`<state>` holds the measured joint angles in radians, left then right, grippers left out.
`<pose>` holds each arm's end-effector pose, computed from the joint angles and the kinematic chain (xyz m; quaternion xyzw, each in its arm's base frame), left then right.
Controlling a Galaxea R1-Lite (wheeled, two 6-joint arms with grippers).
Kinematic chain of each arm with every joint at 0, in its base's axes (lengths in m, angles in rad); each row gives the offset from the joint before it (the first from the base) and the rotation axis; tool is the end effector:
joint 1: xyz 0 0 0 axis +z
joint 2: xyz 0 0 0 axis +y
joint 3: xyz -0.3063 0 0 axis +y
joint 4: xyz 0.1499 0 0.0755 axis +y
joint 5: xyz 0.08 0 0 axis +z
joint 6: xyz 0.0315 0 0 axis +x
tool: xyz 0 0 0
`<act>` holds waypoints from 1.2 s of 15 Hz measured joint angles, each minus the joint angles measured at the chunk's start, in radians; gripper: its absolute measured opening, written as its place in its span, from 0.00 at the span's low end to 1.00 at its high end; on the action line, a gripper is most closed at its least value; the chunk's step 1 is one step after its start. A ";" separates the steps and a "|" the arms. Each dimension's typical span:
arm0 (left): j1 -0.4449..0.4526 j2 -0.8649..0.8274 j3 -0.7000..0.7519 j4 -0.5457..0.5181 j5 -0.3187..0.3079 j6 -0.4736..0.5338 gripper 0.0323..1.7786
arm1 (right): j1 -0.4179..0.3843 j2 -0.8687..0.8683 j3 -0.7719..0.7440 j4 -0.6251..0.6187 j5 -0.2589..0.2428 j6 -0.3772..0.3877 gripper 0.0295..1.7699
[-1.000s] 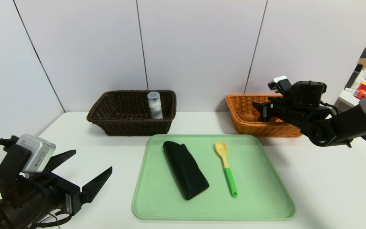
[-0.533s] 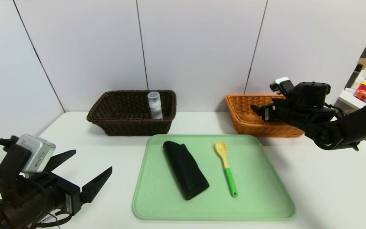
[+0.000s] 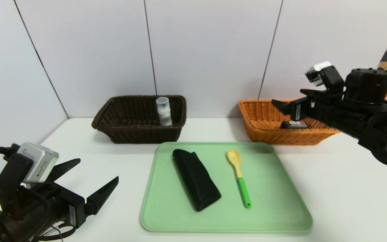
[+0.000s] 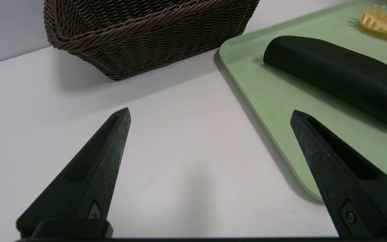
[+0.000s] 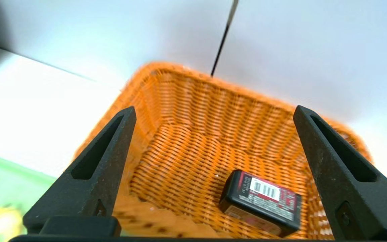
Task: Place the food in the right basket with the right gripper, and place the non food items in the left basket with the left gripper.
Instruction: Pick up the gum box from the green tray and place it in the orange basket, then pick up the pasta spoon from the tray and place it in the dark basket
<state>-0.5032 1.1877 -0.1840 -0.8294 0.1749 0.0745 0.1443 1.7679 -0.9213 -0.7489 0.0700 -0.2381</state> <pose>0.1245 -0.0623 0.1790 0.0655 0.0760 -0.1657 0.9811 0.3230 0.0492 0.2272 -0.1197 0.0358 0.1119 0.9858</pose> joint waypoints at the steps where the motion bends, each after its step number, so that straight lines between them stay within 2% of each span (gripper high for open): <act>1: 0.000 0.000 0.000 0.000 0.000 0.000 0.95 | 0.011 -0.051 0.009 0.029 0.000 -0.001 0.92; 5: 0.000 -0.001 0.003 0.000 0.000 0.000 0.95 | 0.067 -0.255 0.037 0.182 -0.010 0.007 0.94; 9: -0.005 -0.001 0.000 0.000 0.000 0.000 0.95 | 0.130 -0.430 0.108 0.367 -0.024 0.081 0.95; 13: -0.010 -0.001 0.002 0.000 0.000 0.000 0.95 | 0.182 -0.500 0.229 0.391 -0.037 0.140 0.96; 18: -0.010 -0.001 0.003 0.002 0.000 0.000 0.95 | 0.334 -0.492 0.304 0.401 -0.130 0.236 0.96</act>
<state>-0.5136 1.1862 -0.1809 -0.8274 0.1749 0.0749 0.4785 1.2762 -0.6177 -0.3481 -0.0604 -0.0019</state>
